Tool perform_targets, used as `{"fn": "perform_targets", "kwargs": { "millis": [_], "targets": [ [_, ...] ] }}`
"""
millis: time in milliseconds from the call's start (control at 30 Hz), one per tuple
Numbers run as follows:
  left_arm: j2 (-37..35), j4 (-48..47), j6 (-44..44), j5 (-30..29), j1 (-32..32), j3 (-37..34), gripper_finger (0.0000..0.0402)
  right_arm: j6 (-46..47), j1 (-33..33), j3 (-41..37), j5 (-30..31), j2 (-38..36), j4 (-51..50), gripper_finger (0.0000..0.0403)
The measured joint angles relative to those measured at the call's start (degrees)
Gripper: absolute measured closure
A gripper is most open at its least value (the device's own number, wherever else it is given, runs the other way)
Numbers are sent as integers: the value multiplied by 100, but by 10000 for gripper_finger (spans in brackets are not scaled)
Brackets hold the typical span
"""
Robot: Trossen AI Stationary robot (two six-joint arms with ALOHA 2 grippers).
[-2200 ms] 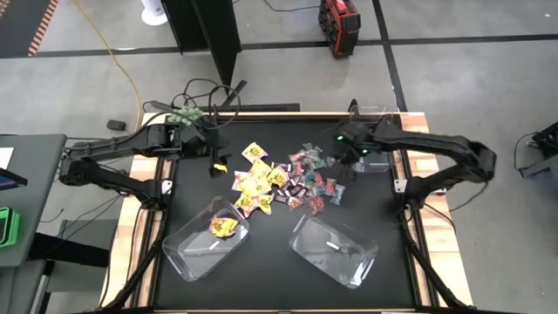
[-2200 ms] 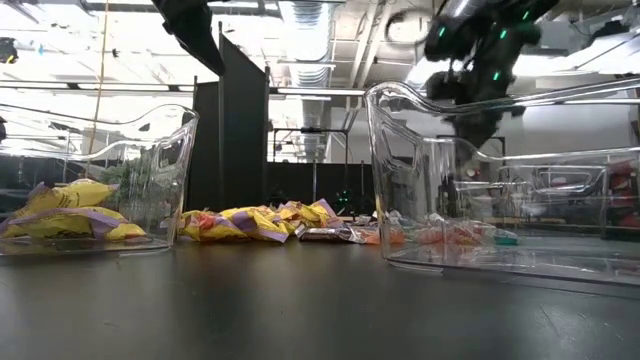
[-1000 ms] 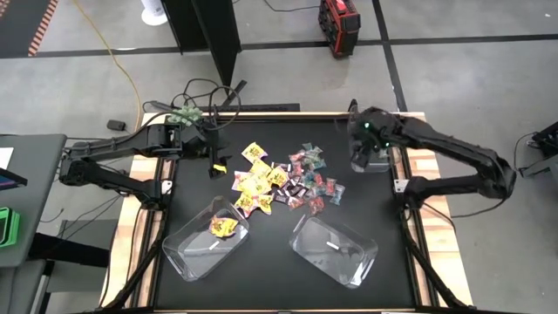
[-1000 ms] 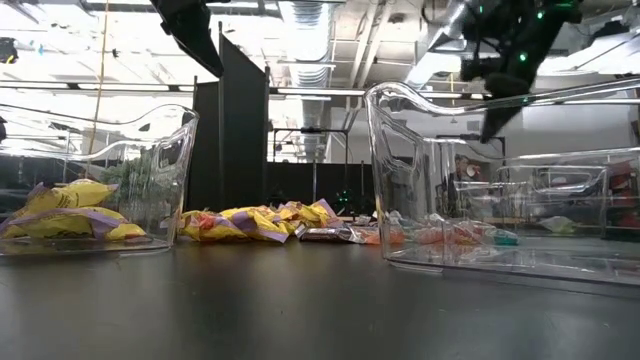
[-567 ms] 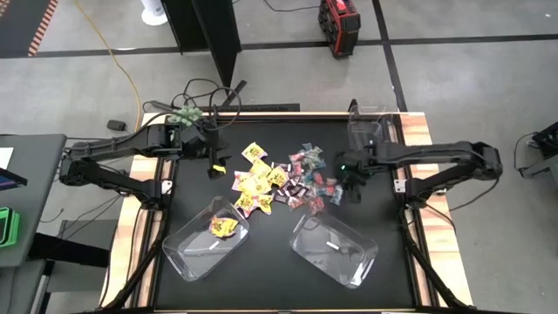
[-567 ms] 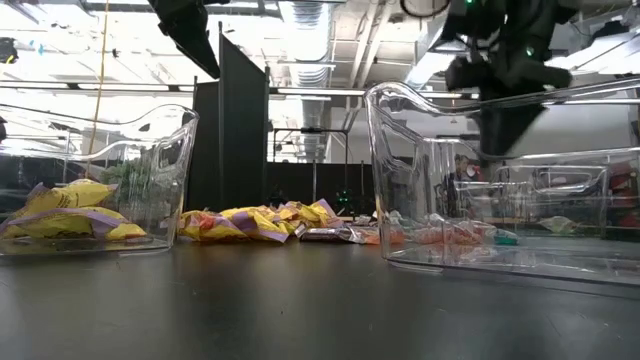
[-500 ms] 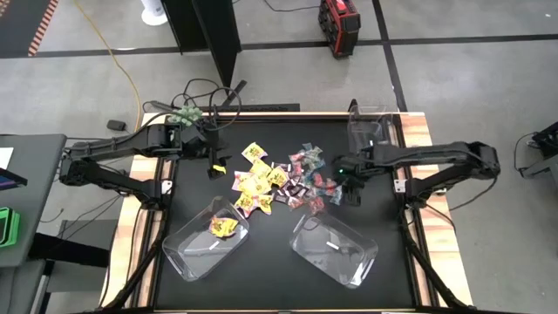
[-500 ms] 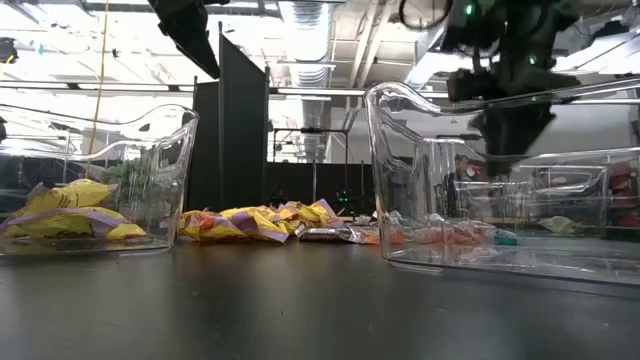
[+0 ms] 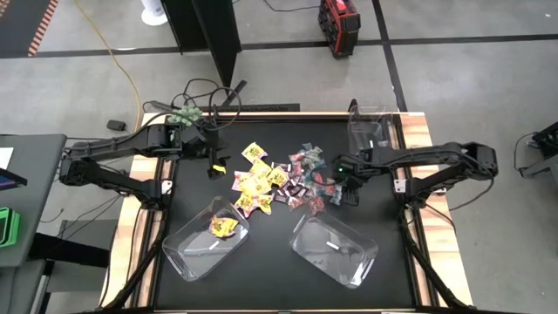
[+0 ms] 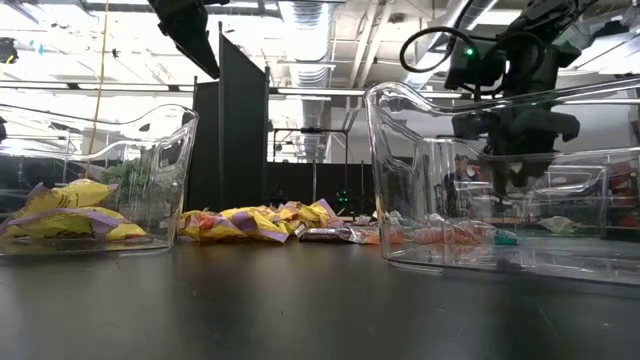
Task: Sort candy
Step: Put the blue candy in the top right transparent container
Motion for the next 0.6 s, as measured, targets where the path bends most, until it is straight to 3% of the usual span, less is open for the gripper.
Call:
{"fn": "perform_targets", "kwargs": {
  "millis": [267, 600],
  "targets": [
    [0, 9, -10, 0, 2, 0, 107, -42, 44, -91, -20, -3, 153, 169],
    [0, 9, -50, 0, 2, 0, 107, -422, 601, 22, 50, 137, 289, 157]
  ]
}}
